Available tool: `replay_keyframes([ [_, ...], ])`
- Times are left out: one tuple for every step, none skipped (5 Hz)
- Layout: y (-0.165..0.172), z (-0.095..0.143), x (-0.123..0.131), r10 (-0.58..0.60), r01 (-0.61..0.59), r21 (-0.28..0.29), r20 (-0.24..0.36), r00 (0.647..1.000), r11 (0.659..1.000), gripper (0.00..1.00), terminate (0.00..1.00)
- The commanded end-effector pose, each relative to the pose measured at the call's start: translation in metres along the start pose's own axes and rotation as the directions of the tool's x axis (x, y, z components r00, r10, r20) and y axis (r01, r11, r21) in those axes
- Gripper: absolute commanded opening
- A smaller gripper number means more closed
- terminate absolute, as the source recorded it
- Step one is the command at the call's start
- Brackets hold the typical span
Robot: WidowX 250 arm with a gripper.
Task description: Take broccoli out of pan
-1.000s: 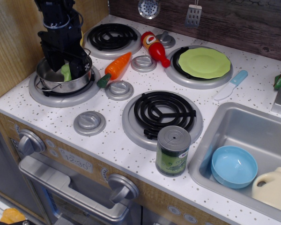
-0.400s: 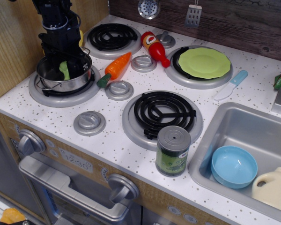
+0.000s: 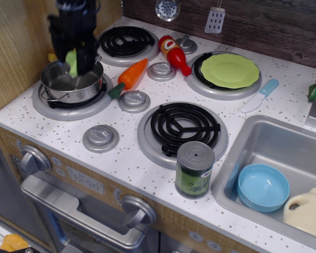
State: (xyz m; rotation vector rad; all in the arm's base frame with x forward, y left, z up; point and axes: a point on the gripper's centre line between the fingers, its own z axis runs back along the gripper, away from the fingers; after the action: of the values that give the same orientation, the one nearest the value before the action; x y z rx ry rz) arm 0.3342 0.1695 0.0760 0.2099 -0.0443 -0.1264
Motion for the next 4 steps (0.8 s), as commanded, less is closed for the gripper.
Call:
replay_keyframes([
  [-0.012,0.052,0.024,0.024,-0.029,0.04,0.118,0.993,0.999,0.0,0.0],
  [-0.043,0.043,0.029,0.059,-0.059,-0.002,0.128,0.99,0.998,0.0,0.0],
  [-0.06,0.033,0.018,0.068,-0.064,-0.041,0.102,0.992,0.997,0.0,0.0],
  [-0.07,0.023,0.006,0.057,-0.051,-0.063,0.109,0.992,0.997,0.0,0.0],
])
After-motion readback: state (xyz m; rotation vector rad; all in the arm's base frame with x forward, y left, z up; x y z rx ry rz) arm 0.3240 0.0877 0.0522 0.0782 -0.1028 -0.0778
